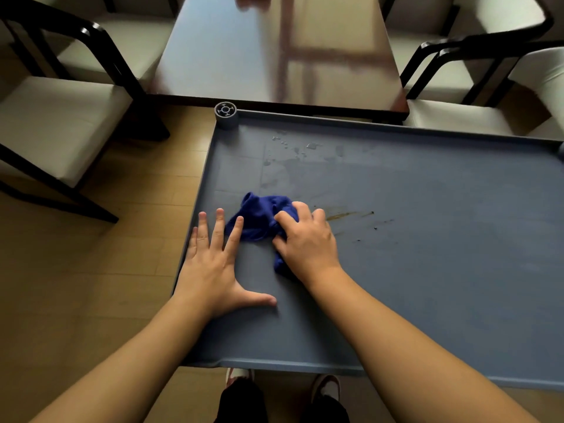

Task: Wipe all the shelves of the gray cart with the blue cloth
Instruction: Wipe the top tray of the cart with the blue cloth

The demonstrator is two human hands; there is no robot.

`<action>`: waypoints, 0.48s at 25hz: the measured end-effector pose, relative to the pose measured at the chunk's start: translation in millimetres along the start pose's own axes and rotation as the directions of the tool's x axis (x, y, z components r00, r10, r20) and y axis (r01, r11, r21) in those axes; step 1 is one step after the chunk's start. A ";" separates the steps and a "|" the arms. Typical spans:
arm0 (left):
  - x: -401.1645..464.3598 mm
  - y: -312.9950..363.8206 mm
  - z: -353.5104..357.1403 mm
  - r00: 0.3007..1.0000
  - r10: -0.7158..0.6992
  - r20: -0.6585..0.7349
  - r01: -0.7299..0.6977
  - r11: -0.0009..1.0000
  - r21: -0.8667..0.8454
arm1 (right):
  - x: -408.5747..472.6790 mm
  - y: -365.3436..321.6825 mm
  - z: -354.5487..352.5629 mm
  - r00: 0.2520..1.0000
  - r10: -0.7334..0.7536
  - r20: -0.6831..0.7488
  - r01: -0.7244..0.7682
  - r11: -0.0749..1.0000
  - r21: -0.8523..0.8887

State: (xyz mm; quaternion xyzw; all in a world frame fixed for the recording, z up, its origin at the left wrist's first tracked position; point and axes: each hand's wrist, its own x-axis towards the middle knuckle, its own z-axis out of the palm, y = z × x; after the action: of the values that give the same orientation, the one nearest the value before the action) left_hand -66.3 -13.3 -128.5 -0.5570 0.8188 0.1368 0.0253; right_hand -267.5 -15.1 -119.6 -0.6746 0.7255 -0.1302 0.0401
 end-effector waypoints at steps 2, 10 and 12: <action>0.7 -1.3 -0.2 1.000 -0.009 0.029 0.008 0.999 0.035 | -3.6 27.6 -6.1 0.998 0.060 0.008 -0.060 0.998 -0.022; 4.1 -1.0 -3.5 0.996 -0.052 0.075 0.051 0.999 0.009 | -36.0 191.4 -55.0 0.884 0.461 -0.079 -0.468 0.871 -0.148; 5.7 3.1 -7.4 0.992 -0.070 0.108 0.071 0.997 -0.006 | -31.7 202.9 -61.6 0.816 0.572 -0.081 -0.578 0.807 -0.121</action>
State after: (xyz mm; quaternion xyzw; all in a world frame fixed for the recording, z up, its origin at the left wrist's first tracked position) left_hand -70.5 -19.2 -121.9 -0.5774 0.7954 0.1699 0.0713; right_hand -475.6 35.9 -113.3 -0.4218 0.9035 -0.0742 0.0157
